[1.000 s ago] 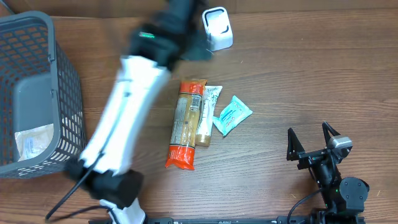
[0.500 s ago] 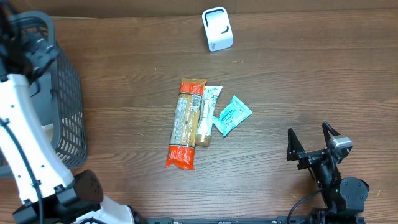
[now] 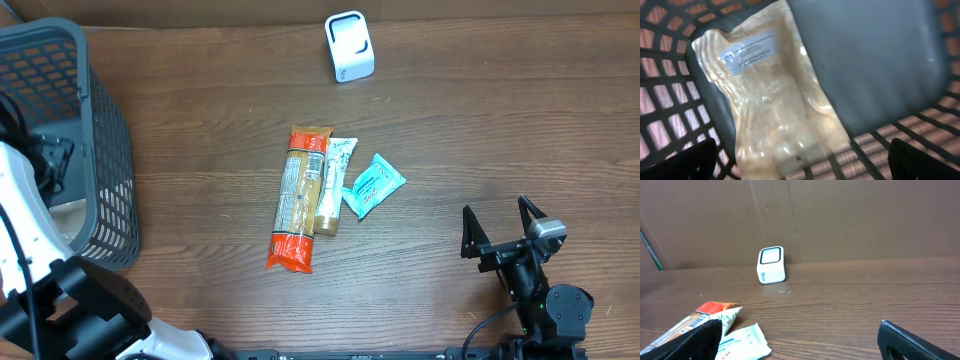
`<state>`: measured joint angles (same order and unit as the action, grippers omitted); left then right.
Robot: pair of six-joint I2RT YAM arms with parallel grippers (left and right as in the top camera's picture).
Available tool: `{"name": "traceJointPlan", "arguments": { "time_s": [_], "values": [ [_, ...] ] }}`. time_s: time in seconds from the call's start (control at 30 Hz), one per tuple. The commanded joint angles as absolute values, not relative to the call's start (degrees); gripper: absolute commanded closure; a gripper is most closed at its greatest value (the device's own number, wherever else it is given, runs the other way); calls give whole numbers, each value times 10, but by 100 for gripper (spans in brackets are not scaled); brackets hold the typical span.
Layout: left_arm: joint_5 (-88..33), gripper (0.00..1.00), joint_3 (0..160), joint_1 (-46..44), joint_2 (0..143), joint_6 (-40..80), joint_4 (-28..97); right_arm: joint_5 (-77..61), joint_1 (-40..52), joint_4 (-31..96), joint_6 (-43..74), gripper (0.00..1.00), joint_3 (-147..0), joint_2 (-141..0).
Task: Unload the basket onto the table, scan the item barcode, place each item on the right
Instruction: 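Reach the left gripper into the basket and grasp the clear beige bag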
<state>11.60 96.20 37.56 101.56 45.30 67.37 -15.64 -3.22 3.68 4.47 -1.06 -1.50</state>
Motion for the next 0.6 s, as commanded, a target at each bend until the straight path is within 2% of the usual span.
{"name": "traceJointPlan", "arguments": {
  "time_s": [0.0, 0.33, 0.57],
  "values": [
    [121, 0, 904, 380, 1017, 467, 637, -151, -30, 34, 44, 0, -5, -13],
    [121, 0, 732, 380, 1019, 467, 474, -151, -30, 34, 44, 0, -5, -13],
    [121, 0, 675, 380, 1055, 463, 385, -151, -30, 34, 44, 0, -5, -13]
  ]
}}
